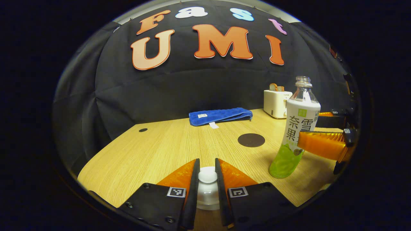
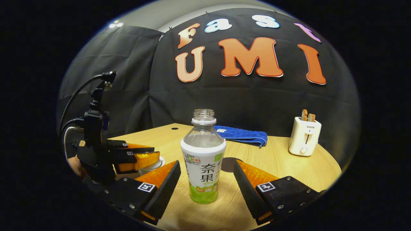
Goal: Open the teacup lid with one hand, grasp the water bottle and pour water into the teacup with the other hand; after pouring, place the water bottle on the coaster and then close the teacup lid.
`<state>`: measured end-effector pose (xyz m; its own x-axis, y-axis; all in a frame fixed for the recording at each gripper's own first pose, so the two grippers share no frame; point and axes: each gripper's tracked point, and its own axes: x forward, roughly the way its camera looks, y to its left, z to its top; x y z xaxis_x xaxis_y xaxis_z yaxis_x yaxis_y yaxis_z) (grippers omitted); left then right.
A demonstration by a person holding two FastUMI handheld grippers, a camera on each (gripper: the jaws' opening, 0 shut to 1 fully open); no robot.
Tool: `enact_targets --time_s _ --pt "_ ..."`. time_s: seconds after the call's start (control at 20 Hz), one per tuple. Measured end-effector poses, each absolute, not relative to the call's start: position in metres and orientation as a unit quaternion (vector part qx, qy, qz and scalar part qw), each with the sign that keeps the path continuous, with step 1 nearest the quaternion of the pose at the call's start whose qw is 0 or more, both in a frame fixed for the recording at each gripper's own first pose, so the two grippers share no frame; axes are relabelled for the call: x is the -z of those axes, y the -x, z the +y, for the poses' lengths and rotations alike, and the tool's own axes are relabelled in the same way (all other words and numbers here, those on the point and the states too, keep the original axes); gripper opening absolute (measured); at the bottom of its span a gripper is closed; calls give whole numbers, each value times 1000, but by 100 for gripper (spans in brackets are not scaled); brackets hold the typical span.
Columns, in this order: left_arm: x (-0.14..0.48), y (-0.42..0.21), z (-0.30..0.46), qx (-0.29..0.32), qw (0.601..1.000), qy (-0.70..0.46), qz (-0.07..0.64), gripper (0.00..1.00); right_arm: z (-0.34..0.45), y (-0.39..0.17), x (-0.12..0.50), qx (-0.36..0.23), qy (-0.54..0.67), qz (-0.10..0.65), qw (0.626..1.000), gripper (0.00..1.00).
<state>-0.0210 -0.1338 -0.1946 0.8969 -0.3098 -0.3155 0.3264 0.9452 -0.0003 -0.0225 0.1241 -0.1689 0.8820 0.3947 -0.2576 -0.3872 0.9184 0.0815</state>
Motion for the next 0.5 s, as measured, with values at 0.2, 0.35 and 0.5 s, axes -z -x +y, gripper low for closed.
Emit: enact_targets --time_s 0.2,0.35,0.5 --pt "181 14 -122 149 979 -37 138 30 126 18 178 -199 -10 148 969 99" --pt "171 10 -105 129 983 -39 123 31 128 14 185 -194 -6 160 968 99" --pt "163 7 -87 110 987 -38 113 34 131 11 196 -189 -2 179 966 98"
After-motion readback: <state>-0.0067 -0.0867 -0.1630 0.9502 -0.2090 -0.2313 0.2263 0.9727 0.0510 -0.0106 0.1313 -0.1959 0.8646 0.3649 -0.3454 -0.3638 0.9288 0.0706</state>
